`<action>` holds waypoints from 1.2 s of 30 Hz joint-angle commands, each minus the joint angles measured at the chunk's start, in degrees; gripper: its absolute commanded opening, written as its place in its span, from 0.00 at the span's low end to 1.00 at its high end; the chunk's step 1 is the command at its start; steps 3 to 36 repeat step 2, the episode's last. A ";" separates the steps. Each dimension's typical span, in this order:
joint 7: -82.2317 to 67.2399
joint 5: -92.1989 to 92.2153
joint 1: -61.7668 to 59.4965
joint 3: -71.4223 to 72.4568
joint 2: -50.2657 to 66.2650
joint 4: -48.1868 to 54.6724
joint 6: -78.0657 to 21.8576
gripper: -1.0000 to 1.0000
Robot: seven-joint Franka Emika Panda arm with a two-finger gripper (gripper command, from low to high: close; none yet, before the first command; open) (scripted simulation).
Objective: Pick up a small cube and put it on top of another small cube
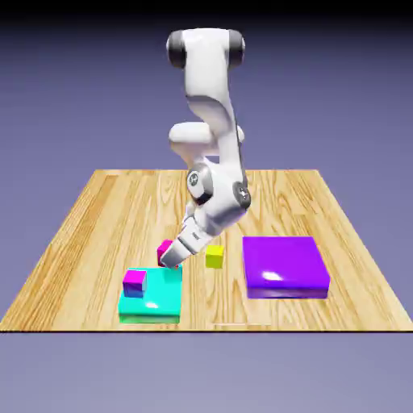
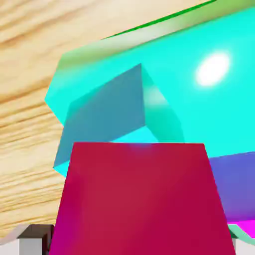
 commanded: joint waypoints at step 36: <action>-1.67 2.44 0.22 1.02 -2.06 1.11 -2.96 1.00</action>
